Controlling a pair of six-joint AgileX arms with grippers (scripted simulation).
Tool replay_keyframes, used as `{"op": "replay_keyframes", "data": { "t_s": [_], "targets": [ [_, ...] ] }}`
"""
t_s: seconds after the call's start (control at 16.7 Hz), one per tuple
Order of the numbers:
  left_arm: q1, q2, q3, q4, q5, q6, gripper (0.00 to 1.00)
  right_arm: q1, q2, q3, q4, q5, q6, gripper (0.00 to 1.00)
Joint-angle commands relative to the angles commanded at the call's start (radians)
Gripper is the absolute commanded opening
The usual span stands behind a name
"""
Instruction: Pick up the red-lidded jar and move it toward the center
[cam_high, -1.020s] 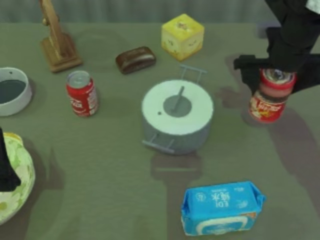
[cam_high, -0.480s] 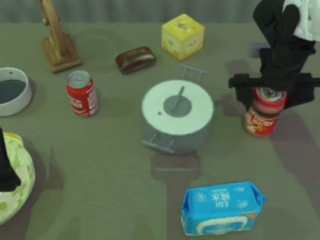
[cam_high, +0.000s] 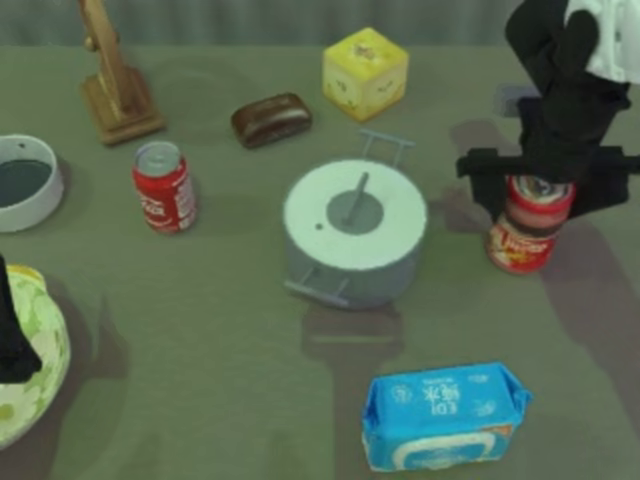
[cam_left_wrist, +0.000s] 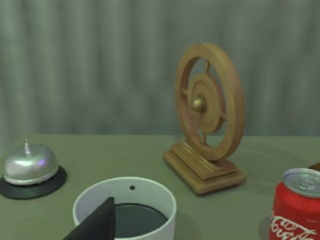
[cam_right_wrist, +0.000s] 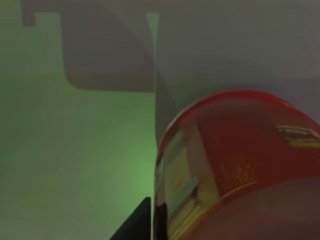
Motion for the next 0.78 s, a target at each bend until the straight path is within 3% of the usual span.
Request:
{"op": "replay_keyframes", "data": {
  "t_s": [0.42,0.78],
  "targets": [
    [0.000,0.000,0.000,0.000,0.000,0.000,1.00,0.000,0.000,0.000,0.000,0.000,0.000,0.98],
    [0.000,0.000,0.000,0.000,0.000,0.000,1.00,0.000,0.000,0.000,0.000,0.000,0.000,1.00]
  ]
}}
